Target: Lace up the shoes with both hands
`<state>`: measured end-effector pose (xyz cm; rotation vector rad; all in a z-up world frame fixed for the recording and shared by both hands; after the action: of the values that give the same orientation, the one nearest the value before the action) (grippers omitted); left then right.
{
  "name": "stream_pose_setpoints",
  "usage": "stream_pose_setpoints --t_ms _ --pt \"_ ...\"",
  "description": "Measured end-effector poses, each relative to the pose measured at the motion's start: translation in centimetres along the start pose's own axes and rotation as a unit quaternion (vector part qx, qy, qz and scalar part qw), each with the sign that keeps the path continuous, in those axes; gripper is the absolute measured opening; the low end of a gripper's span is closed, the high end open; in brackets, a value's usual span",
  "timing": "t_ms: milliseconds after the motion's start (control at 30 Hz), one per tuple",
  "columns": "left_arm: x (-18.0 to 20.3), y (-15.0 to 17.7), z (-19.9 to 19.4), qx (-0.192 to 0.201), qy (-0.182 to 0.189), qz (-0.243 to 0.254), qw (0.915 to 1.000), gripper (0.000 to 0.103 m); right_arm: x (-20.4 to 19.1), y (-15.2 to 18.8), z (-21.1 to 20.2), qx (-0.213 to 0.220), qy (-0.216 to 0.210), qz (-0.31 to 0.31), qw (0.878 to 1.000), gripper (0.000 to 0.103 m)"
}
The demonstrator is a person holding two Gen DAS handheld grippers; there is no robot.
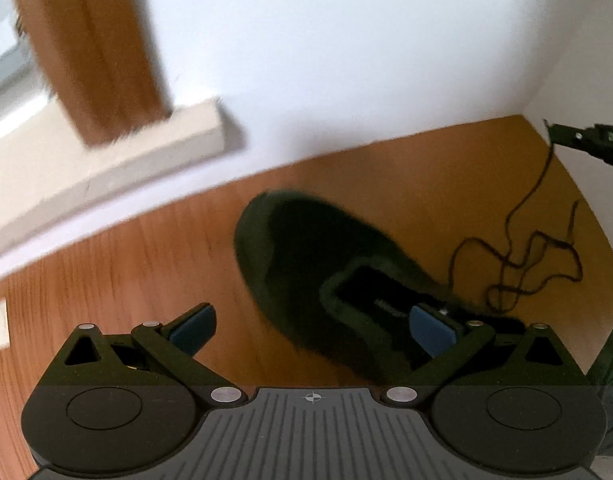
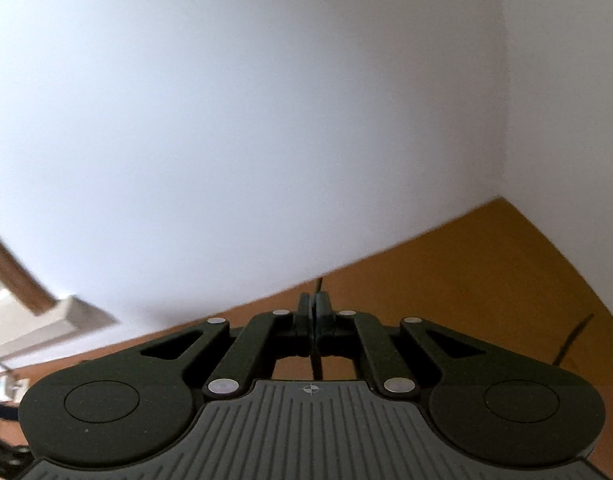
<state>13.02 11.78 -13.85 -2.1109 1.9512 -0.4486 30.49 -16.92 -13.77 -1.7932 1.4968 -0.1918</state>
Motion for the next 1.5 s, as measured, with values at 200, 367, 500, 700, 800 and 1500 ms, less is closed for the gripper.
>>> stream_pose_setpoints --t_ms 200,367,500,700,800,1500 --pt "2.4 -0.9 -1.3 0.039 0.008 0.045 0.9982 0.103 -3.9 0.0 -2.5 0.006 -0.047 -0.027 0.999 0.004" --pt "3.0 -1.2 -2.4 0.054 0.019 0.049 0.9971 0.103 -6.4 0.6 -4.5 0.006 -0.071 -0.045 0.996 0.004" --pt "3.0 -1.2 -2.9 0.068 0.04 0.019 0.9967 0.103 -8.3 0.9 -6.7 0.008 -0.085 -0.046 0.995 0.004" --pt "4.5 -2.1 -3.3 0.11 0.088 0.014 0.9899 0.103 -10.9 1.1 -9.7 0.015 -0.111 -0.057 0.992 0.004" --pt "5.6 -2.6 -3.3 0.109 0.093 0.029 0.9892 0.103 -12.0 0.7 -10.7 0.018 -0.125 -0.061 0.99 0.004" --pt "6.8 -5.0 -5.6 0.175 0.129 0.066 0.974 0.097 -15.3 0.5 -12.1 0.013 -0.163 -0.067 0.984 0.004"
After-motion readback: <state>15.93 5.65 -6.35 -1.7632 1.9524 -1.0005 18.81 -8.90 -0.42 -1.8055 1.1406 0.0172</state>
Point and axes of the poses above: each gripper's, at about its wrist camera, not at the fingertips, and z roughly the way its jaws point, x to its right, y to its underside, the point moved 6 cm from there along z, roughly the way its jaws point, and after that the axes turned 4 degrees about -x, right-handed, at the moved point
